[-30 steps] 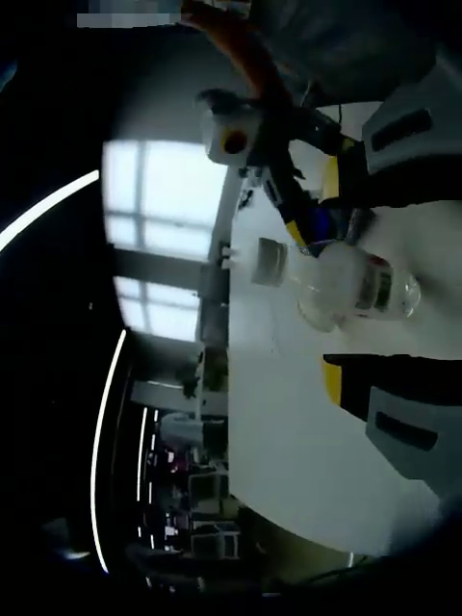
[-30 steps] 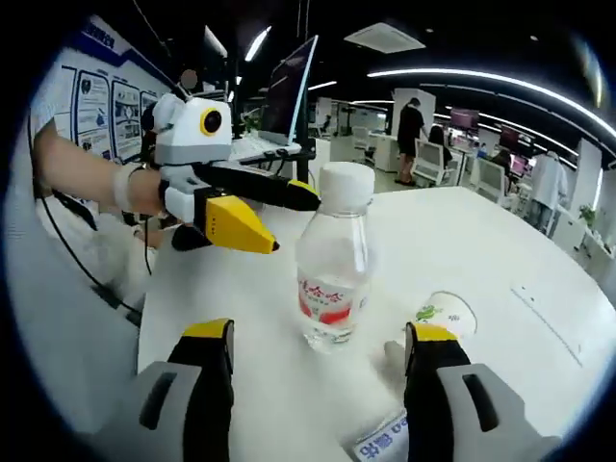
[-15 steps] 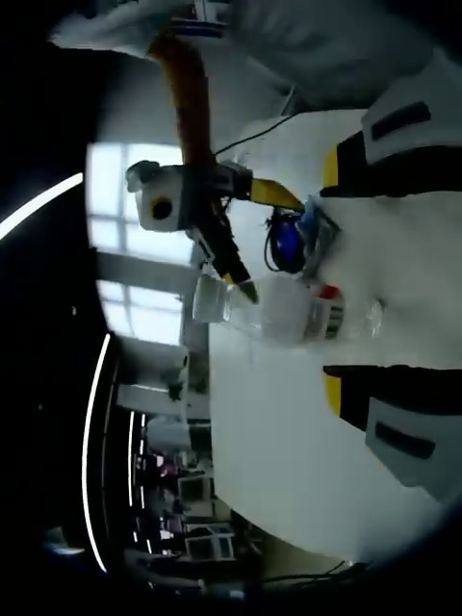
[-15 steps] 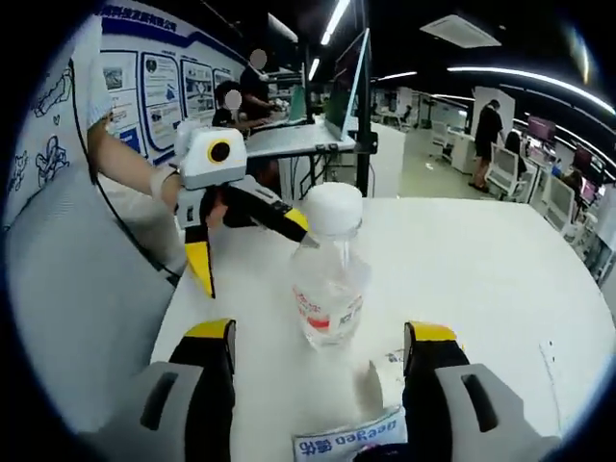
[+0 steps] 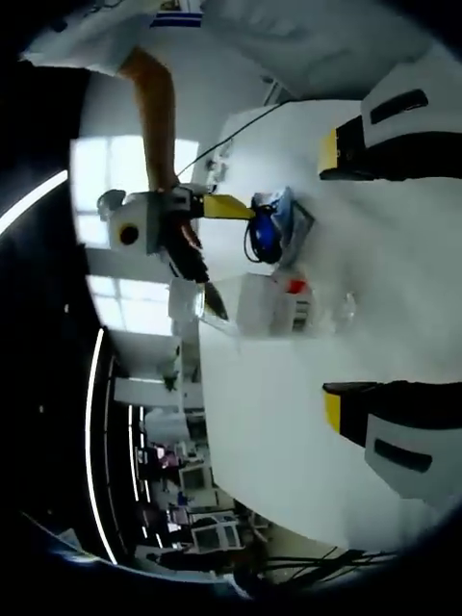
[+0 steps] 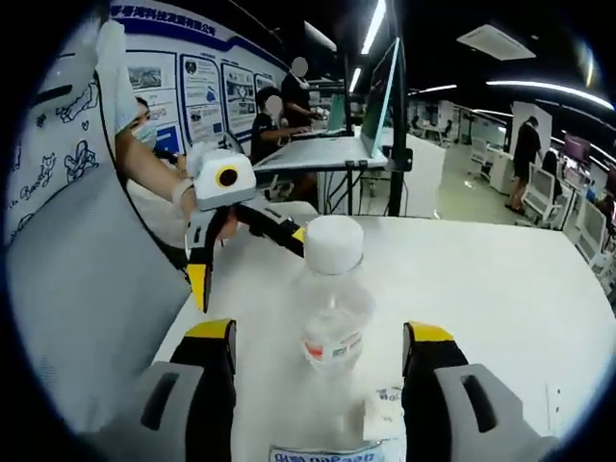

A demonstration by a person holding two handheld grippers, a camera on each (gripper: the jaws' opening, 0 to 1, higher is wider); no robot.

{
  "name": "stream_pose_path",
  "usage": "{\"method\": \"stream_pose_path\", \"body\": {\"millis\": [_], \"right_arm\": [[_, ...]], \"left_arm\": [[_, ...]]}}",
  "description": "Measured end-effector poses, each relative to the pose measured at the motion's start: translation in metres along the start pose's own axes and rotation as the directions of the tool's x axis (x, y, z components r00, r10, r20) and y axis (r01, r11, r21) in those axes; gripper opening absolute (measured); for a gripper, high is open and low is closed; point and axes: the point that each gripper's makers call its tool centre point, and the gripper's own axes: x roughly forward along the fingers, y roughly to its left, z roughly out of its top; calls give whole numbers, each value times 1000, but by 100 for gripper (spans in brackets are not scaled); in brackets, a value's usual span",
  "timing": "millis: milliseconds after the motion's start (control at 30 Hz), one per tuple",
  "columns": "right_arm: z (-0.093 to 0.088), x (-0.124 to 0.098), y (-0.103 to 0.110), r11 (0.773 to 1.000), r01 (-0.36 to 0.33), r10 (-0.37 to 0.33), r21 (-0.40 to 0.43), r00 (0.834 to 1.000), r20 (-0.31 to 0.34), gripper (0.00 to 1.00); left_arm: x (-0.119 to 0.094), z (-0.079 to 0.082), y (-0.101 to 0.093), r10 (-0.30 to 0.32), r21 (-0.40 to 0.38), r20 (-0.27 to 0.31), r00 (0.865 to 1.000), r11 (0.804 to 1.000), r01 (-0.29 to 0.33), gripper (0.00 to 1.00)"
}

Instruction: Arrange the tabletop items into an orderly group along one side of the table until the central work area is clear of visible clutter.

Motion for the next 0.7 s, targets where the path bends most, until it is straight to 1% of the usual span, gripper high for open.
{"method": "stream_pose_path", "body": {"millis": [67,100,133,200,233,300,400,467,567,600,633,667,700], "right_arm": [[-1,2,-3,1000,-13,14,8,1000,-14,66],[-4,1,-13,1000,-20,19,-12,999,-29,66],[-3,2,-19,1000,-20,20,-8,999,-26,66],[0,6,-11,997,-71,71,30,997,-5,65],[-2,8,-12,998,-69,69,-1,997,-22,64],[-6,10,-10,996,-86,85,-30,996,-36,64],[-8,13,-16,995,-95,95,-18,995,-28,63],[-9,14,-22,994,-112,112,6,994,-19,62],[-11,16,-18,989,-148,147,-15,989,-29,61],[-11,18,-19,988,-151,150,-33,988,-27,60],[-11,18,-18,987,-155,154,-33,988,-29,59],[-10,20,-14,983,-179,178,-42,984,-24,58],[-10,21,-13,981,-189,189,-40,982,-26,58]], "left_arm": [[-1,-3,0,10,-21,-7,1000,1000,-10,84],[-1,-4,-1,12,-24,-6,1000,1000,-12,84],[-2,-6,0,10,-27,-5,1000,1000,-10,84],[-1,-7,-2,8,-33,-10,1000,999,-8,83],[-1,-7,-3,10,-33,-12,1000,999,-10,83],[-1,-9,-1,9,-40,-10,1000,999,-9,83],[-1,-10,1,16,-56,-15,1000,998,-17,82],[0,-9,3,25,-70,-9,1000,997,-25,83],[1,-8,4,29,-71,-12,1000,997,-30,82],[1,-8,4,30,-72,-12,999,997,-31,82],[2,-8,4,32,-73,-11,999,997,-32,82],[2,-8,4,35,-77,-10,999,996,-36,82],[2,-7,4,35,-82,-7,999,996,-36,82]]}}
